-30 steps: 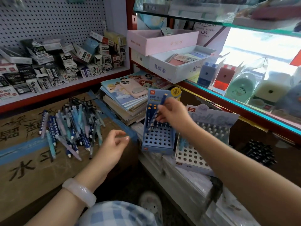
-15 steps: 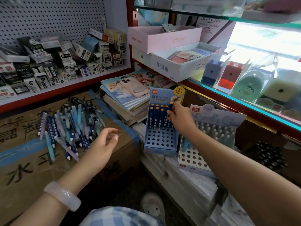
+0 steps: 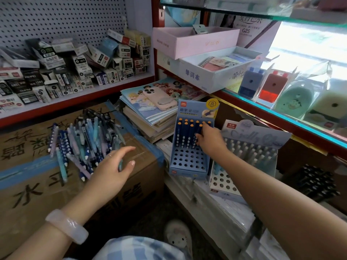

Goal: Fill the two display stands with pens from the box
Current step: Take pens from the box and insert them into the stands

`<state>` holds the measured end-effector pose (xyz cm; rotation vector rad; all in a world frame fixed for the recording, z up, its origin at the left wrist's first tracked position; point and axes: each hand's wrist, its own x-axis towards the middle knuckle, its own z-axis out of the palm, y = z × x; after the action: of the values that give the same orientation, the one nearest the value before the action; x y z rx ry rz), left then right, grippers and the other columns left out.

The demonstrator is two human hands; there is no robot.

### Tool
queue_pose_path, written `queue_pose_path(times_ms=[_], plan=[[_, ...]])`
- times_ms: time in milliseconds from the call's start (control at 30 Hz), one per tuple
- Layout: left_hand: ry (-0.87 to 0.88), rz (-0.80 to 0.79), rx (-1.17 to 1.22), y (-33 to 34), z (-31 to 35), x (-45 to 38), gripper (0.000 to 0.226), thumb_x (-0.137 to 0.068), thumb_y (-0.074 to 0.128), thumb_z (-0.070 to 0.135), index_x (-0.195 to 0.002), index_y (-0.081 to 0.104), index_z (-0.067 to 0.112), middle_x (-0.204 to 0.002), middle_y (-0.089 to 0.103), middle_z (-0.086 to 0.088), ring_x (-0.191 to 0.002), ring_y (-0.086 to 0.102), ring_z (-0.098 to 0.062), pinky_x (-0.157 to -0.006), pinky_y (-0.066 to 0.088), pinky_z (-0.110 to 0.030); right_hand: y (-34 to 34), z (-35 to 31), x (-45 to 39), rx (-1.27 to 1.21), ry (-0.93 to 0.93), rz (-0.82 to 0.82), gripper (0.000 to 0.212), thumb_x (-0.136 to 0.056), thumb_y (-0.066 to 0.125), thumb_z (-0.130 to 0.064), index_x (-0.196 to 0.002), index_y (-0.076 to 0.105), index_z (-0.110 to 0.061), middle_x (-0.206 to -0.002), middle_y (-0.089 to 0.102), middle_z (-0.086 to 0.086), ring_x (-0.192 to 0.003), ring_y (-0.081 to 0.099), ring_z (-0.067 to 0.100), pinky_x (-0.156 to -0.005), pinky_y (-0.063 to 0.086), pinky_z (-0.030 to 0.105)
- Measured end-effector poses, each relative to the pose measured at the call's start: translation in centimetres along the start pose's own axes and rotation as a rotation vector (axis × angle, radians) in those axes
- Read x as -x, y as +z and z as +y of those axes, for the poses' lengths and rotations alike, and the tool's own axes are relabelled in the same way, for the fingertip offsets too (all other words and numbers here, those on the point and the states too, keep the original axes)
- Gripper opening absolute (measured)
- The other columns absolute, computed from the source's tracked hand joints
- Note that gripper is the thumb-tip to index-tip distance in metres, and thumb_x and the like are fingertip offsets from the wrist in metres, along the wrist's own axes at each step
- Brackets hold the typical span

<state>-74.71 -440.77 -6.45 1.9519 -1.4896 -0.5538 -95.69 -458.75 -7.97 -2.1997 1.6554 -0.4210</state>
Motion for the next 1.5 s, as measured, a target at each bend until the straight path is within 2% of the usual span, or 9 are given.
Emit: queue_pose_path(times_ms=[400,667,767,833,967,1100,1300,1433,1500], plan=[[0.029,-0.052,-0.259,-3.8,-1.9,1.8,0.044,-0.095,0.043,0.036,-0.138,0.035,0.04,-0.151,0.024,0.01,-0.139,0.023,-0.012,-0.112,0.025,-0.033,1.3,-0.2,1.3,0.105,0.018,-0.077,0.029,-0.099,0.043,-0.025,-0.095,0.059,-0.001,-0.091,0.066,0.018,-0.083,0.062,0.032,-0.071,0.051,0.037],[-0.081,-0.008,-0.226,-7.8,-4.2,2.8,0.04,-0.097,0.044,0.027,-0.136,0.041,0.029,-0.143,0.036,0.006,-0.129,0.037,-0.013,-0.094,0.031,-0.024,0.5,-9.5,4.0,0.167,-0.466,-0.497,0.024,-0.101,0.04,-0.029,-0.083,0.055,-0.022,-0.082,0.061,-0.001,-0.072,0.058,0.013,-0.068,0.046,0.025],[-0.134,0.025,-0.205,-9.3,-5.5,3.1,0.039,-0.096,0.046,0.025,-0.135,0.043,0.026,-0.143,0.038,0.001,-0.119,0.045,-0.012,-0.086,0.036,-0.022,0.7,-13.5,4.4,0.191,-0.575,-0.541,0.027,-0.1,0.04,-0.031,-0.11,0.058,-0.013,-0.098,0.063,0.003,-0.087,0.059,0.019,-0.079,0.047,0.031],[-0.179,0.048,-0.19,-10.2,-6.7,3.2,0.038,-0.096,0.047,0.026,-0.134,0.044,0.026,-0.143,0.038,-0.001,-0.092,0.052,-0.003,-0.075,0.041,-0.02,1.0,-15.7,4.5,0.21,-0.619,-0.554,0.03,-0.1,0.04,-0.031,-0.117,0.057,-0.011,-0.1,0.062,0.002,-0.087,0.057,0.017,-0.077,0.044,0.028],[-0.276,0.1,-0.168,-11.9,-9.3,2.2,0.037,-0.096,0.047,0.026,-0.133,0.045,0.022,-0.139,0.044,-0.006,-0.104,0.052,-0.016,-0.079,0.042,-0.027,2.2,-18.8,4.2,0.194,-0.678,-0.568,0.031,-0.1,0.04,-0.03,-0.12,0.057,-0.013,-0.108,0.062,0.002,-0.094,0.056,0.016,-0.08,0.041,0.025],[-0.348,0.15,-0.117,-12.5,-10.9,0.3,0.035,-0.096,0.047,0.025,-0.13,0.047,0.02,-0.129,0.05,-0.004,-0.067,0.042,0.0,-0.056,0.035,-0.015,3.9,-20.5,3.3,0.191,-0.692,-0.585,0.033,-0.1,0.041,-0.031,-0.124,0.057,-0.015,-0.117,0.062,0.003,-0.104,0.059,0.018,-0.088,0.047,0.029],[-0.509,0.077,-0.137,-12.5,-13.5,-3.7,0.043,-0.095,0.048,0.034,-0.131,0.042,0.014,-0.081,0.045,0.01,-0.06,0.04,-0.003,-0.052,0.033,-0.019,5.7,-21.0,1.0,0.092,-0.686,-0.488,0.029,-0.1,0.041,-0.029,-0.12,0.059,-0.017,-0.111,0.064,0.0,-0.091,0.057,0.011,-0.077,0.043,0.022],[-0.64,0.069,-0.123,-12.0,-13.9,-6.5,0.063,-0.094,0.046,0.042,-0.144,0.024,0.01,-0.116,0.056,-0.01,-0.063,0.045,-0.01,-0.05,0.035,-0.025,6.4,-20.2,0.2,0.044,-0.668,-0.476,0.027,-0.1,0.043,-0.027,-0.12,0.059,-0.018,-0.11,0.064,-0.002,-0.092,0.059,0.011,-0.08,0.047,0.022],[-0.687,0.078,-0.056,-11.5,-14.3,-7.9,0.069,-0.094,0.046,0.042,-0.147,0.017,0.009,-0.108,0.056,-0.01,-0.068,0.047,-0.013,-0.055,0.035,-0.028,6.4,-19.6,0.0,0.032,-0.659,-0.494,0.027,-0.099,0.043,-0.027,-0.12,0.059,-0.019,-0.11,0.064,-0.003,-0.095,0.061,0.012,-0.084,0.05,0.025]])
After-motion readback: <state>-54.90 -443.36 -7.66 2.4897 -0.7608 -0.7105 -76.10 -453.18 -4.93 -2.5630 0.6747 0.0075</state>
